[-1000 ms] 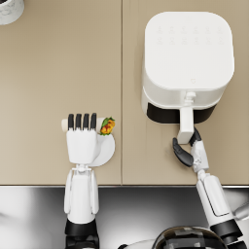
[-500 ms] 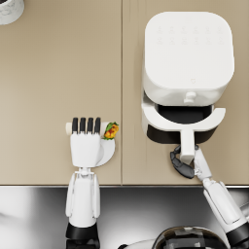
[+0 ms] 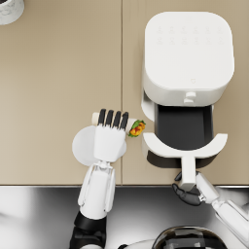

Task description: Pick up the chicken rolls and place it into the air fryer

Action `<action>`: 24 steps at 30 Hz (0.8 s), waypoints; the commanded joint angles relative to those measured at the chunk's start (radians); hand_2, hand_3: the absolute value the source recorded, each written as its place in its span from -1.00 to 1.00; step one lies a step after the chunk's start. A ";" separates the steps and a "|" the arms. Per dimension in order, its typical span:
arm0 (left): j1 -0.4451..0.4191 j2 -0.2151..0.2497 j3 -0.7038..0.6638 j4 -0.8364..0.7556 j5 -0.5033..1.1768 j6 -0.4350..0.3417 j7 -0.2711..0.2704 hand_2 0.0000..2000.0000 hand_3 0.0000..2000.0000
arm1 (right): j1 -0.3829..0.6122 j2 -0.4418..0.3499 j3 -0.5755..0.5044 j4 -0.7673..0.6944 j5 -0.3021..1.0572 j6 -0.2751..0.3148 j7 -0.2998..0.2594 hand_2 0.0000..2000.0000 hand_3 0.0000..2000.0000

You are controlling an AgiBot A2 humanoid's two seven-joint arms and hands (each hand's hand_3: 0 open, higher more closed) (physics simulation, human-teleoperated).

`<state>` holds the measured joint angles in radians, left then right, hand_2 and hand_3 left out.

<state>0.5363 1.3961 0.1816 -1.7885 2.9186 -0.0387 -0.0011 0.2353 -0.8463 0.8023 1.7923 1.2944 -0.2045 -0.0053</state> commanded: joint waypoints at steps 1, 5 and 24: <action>0.080 0.043 0.060 0.039 0.000 0.000 0.000 1.00 1.00 | -0.052 -0.330 0.070 0.087 0.000 -0.005 0.000 1.00 1.00; 0.136 0.089 0.142 0.075 0.000 0.000 0.000 1.00 1.00 | -0.123 -0.354 0.070 0.122 0.000 -0.019 0.002 1.00 1.00; 0.243 0.145 0.422 0.185 0.000 -0.003 0.000 1.00 1.00 | -0.195 -0.382 0.069 0.161 -0.002 0.021 0.004 1.00 1.00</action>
<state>0.7578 1.5256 0.5840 -1.6070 2.9190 -0.0423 -0.0009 0.0481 -0.8396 0.7175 1.8997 1.2924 -0.1823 -0.0011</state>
